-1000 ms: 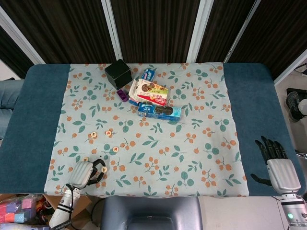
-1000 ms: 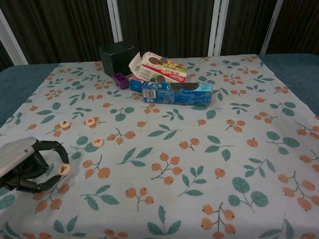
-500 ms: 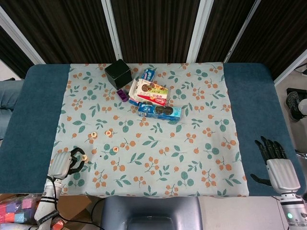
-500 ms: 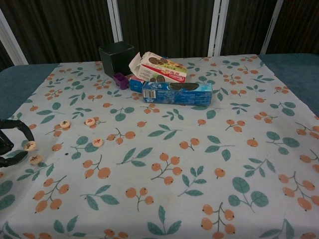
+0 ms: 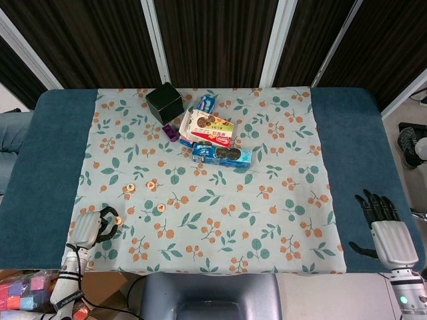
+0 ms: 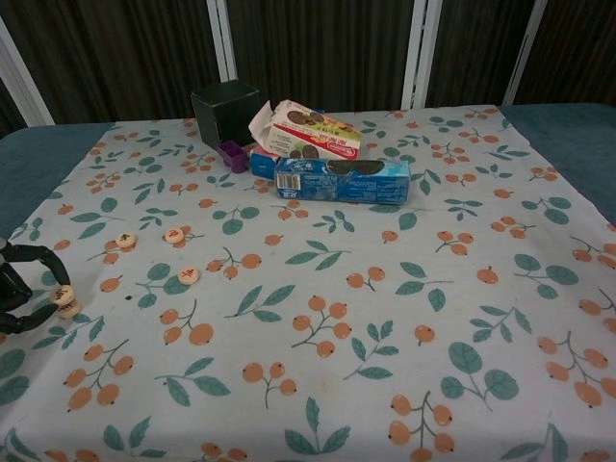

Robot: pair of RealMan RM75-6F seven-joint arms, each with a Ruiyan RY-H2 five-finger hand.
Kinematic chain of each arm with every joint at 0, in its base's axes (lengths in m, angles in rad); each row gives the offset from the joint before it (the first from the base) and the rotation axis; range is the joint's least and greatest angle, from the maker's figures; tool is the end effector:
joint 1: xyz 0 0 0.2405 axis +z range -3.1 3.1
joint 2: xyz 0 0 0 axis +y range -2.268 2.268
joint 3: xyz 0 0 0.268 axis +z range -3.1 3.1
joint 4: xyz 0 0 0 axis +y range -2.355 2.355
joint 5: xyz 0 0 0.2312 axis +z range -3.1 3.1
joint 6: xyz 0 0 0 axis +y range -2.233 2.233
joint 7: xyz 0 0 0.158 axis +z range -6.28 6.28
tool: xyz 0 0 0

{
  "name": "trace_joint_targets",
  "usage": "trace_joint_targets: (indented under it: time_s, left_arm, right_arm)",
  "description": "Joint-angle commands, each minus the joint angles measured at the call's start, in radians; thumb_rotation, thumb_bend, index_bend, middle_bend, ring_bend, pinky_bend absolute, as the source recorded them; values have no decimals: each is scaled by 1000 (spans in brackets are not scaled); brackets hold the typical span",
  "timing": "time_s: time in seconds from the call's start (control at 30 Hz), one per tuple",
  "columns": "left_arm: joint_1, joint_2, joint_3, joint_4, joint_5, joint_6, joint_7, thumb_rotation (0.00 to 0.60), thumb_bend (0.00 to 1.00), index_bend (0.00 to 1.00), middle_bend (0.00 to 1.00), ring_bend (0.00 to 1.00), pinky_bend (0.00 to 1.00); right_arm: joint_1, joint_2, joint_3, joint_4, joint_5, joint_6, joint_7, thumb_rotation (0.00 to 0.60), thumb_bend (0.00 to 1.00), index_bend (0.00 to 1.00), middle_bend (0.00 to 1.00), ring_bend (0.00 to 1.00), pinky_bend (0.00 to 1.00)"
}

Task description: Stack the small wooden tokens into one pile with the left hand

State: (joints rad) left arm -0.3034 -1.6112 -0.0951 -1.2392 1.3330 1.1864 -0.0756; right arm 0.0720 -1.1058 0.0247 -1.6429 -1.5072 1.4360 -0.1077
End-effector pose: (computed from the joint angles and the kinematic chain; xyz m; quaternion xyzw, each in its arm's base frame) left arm -0.3174 0.2741 -0.0239 -0.5917 -0.5048 -0.3933 0.4904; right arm -0.3310 -0.1867 0.1348 0.6263 -0.3833 0.3386 0.5885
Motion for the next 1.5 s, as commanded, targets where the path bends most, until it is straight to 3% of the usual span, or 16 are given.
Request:
trace_joint_targets:
  time_s: [0.03,0.77,1.17,1.5]
  left_arm:
    - [0,-1,1,1,-1,-1,0,600,386,470,1000,1000,1000]
    - [-4,8,10,-4,-8,-24,4,600,389,386,1000,1000,1000]
    - [-12,8,-14,-66,41,43,-29,600,387,335,1000,1000,1000]
    - [-81,-49,-36,-173,44,14,145,600,391,344,1000,1000,1000]
  right_arm:
    - [0,0,-1,-1,0,-1,-1,600,147,0,0,0,0]
    - [0,-3,-2,-1,0,-3,-8,600,148,0,0,0,0]
    - [-1,0,-4,-3,-6,2,-1,600,148,0,0,0,0]
    - [-5,9,-6,-5,-14,10,19,600,148,0,0,0,0]
